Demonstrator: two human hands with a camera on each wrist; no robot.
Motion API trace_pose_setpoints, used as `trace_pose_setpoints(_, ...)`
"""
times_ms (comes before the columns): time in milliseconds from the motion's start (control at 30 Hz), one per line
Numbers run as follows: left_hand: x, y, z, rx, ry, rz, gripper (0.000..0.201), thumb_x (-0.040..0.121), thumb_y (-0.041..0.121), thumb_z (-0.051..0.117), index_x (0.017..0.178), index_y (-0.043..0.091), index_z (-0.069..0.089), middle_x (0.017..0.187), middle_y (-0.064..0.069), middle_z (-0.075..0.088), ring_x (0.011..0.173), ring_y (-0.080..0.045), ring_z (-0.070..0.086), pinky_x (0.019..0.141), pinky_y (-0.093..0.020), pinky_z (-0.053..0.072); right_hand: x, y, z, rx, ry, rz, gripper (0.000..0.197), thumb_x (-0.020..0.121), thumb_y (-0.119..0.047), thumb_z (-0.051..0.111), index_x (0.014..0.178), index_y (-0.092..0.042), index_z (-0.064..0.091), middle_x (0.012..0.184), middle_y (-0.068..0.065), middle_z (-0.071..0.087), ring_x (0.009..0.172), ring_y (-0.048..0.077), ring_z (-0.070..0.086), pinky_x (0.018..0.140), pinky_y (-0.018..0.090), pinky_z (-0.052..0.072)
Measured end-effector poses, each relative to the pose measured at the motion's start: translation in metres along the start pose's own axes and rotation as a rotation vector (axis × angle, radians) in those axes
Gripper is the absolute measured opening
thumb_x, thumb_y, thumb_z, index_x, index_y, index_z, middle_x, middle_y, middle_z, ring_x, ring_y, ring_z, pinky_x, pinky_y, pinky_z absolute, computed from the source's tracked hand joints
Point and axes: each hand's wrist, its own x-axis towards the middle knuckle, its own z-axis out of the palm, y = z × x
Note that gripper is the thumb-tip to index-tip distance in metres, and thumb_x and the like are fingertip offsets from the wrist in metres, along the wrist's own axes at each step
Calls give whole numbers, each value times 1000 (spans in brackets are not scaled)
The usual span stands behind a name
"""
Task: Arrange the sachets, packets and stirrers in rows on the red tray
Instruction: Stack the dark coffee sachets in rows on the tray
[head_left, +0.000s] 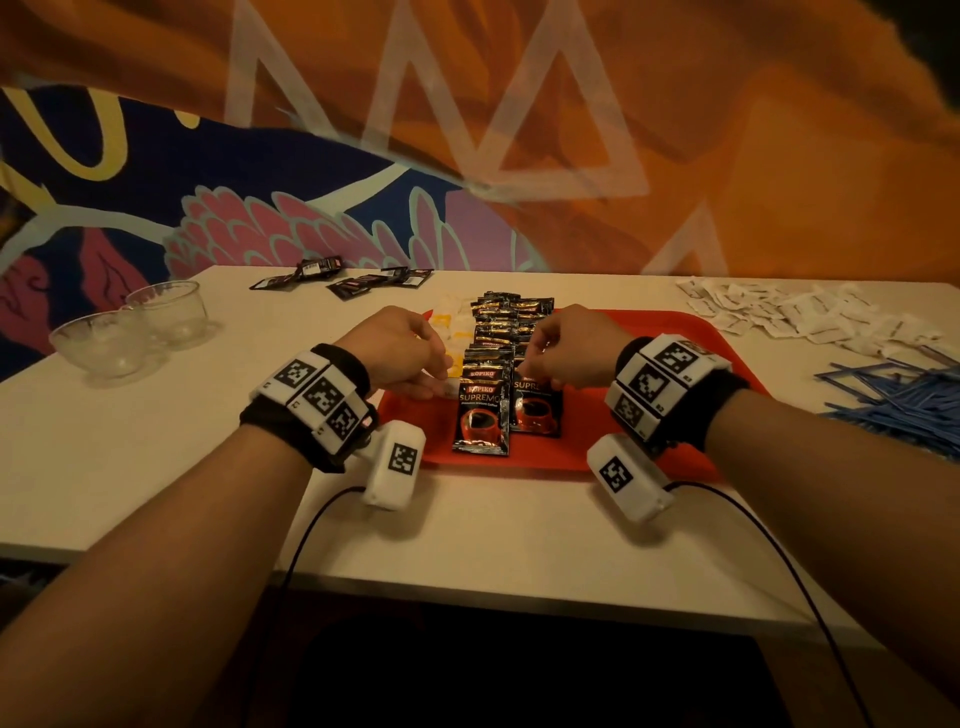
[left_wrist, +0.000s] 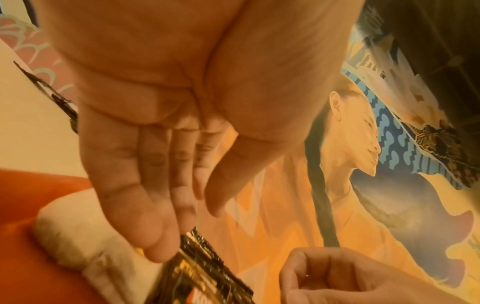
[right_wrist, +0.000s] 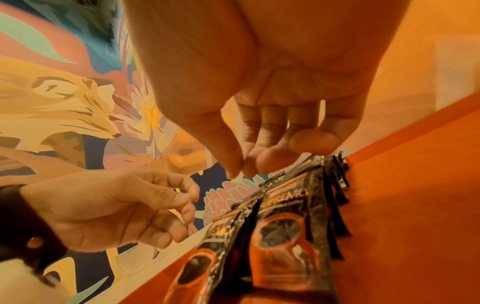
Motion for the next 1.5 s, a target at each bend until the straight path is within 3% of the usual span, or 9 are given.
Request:
trace_pose_setpoints(300,43,9,-44,484,124,101,14,97,22,61,109,17,68,117,-4,65,103,-20,62,73,-29,55,22,-30,6,24,53,-122,12,88,-24,70,76,-25,65,77,-10,62,77,11,59,58,21,41)
trace_pose_setpoints(433,88,3,-58,962,140,79,41,103,31,51,139,13,55,149,-7,48,133,-25,46,107,-34,38,45,-44,10,61,11,-134,9,86,-32,73,83,-24,69,80,-10,66,75,8,61,61,23,42)
trace_pose_setpoints(567,142,-11,-76,1045,144,-8,54,104,41,44,150,13,40,159,-9,35,144,-27,34,116,-35,27,73,-54,13,195,-135,-96,16,87,-34,73,90,-19,69,76,-4,71,64,7,62,54,21,45)
trace_pose_setpoints(733,214,-37,-120,962,242,-109,61,98,56,45,150,24,41,154,-12,41,134,-33,45,114,-42,34,104,-58,12,266,-252,-82,20,89,-36,71,97,-17,70,83,-2,74,71,9,66,61,25,51)
trace_pose_setpoints(833,246,-48,-148,908,293,-165,72,94,60,53,155,32,27,163,-10,21,146,-34,30,119,-44,23,126,-59,10,291,-309,-23,18,91,-33,69,98,-16,70,82,-3,73,74,11,67,64,26,53)
trace_pose_setpoints(1100,312,-62,-186,947,260,-294,100,78,63,72,156,26,21,160,-12,26,143,-37,31,118,-52,26,160,-63,6,360,-384,39,18,92,-27,68,101,-12,69,81,2,72,75,16,65,71,31,52)
trace_pose_setpoints(1267,339,-55,-184,991,143,-198,95,71,66,76,148,27,35,151,-6,42,138,-33,39,116,-50,29,164,-59,4,367,-408,24,18,91,-27,67,102,-13,69,83,1,72,74,15,65,74,32,52)
trace_pose_setpoints(1400,340,-47,-177,1103,41,-205,73,90,54,63,151,26,35,148,-7,46,134,-30,42,112,-44,29,166,-57,1,387,-394,40,16,91,-26,69,99,-13,69,82,2,72,73,16,65,69,30,51)
trace_pose_setpoints(1500,332,-39,-172,1226,3,-174,57,97,50,56,148,29,43,121,-5,53,113,-26,51,99,-38,38,164,-57,0,397,-393,44,14,90,-25,69,97,-13,69,81,2,72,72,16,65,66,28,50)
